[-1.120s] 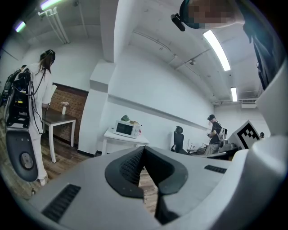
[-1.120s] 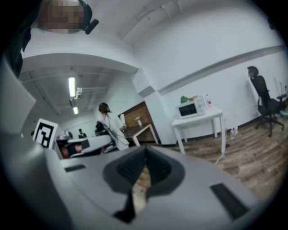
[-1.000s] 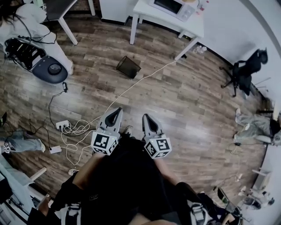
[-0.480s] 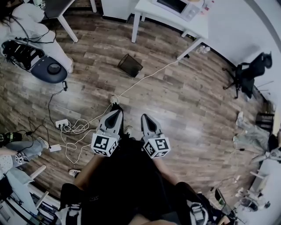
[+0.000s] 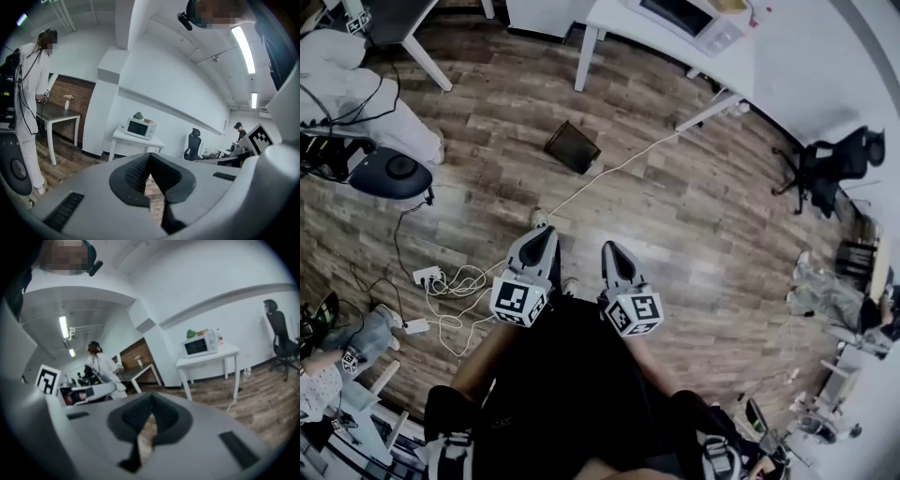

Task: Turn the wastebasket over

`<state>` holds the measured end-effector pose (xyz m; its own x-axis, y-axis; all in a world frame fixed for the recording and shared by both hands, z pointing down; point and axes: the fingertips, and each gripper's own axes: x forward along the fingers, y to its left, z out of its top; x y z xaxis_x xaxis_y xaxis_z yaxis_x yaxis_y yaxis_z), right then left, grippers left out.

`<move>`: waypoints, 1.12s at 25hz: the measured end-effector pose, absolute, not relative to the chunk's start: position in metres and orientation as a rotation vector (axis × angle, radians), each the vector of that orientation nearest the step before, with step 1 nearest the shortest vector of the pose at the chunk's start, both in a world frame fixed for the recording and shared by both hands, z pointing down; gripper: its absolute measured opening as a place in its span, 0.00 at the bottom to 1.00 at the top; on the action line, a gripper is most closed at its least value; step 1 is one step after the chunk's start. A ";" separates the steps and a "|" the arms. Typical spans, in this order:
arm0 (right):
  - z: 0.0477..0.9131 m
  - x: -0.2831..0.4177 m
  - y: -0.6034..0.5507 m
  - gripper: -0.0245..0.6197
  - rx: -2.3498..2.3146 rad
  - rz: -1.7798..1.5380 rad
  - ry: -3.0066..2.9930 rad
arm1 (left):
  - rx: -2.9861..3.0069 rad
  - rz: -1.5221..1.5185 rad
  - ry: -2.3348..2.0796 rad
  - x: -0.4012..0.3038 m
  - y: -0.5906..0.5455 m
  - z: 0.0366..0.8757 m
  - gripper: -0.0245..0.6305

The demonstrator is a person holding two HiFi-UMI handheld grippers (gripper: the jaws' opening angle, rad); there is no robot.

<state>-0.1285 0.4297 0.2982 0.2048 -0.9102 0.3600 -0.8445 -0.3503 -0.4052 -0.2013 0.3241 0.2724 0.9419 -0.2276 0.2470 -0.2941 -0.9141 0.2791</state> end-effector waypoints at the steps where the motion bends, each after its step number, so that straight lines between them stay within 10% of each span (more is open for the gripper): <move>1: 0.298 -0.122 0.416 0.09 -2.348 -0.845 1.709 | 2.775 0.306 -0.376 -0.195 0.311 0.273 0.09; 28: 0.310 -0.019 0.166 0.09 -2.269 -0.915 2.028 | 2.643 0.203 -0.632 -0.126 0.084 0.275 0.09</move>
<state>-0.0189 0.1660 0.3097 0.0200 -0.9008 0.4337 -0.9214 -0.1851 -0.3418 -0.1262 0.0840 0.2754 0.8865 -0.4002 0.2322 -0.4605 -0.8118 0.3590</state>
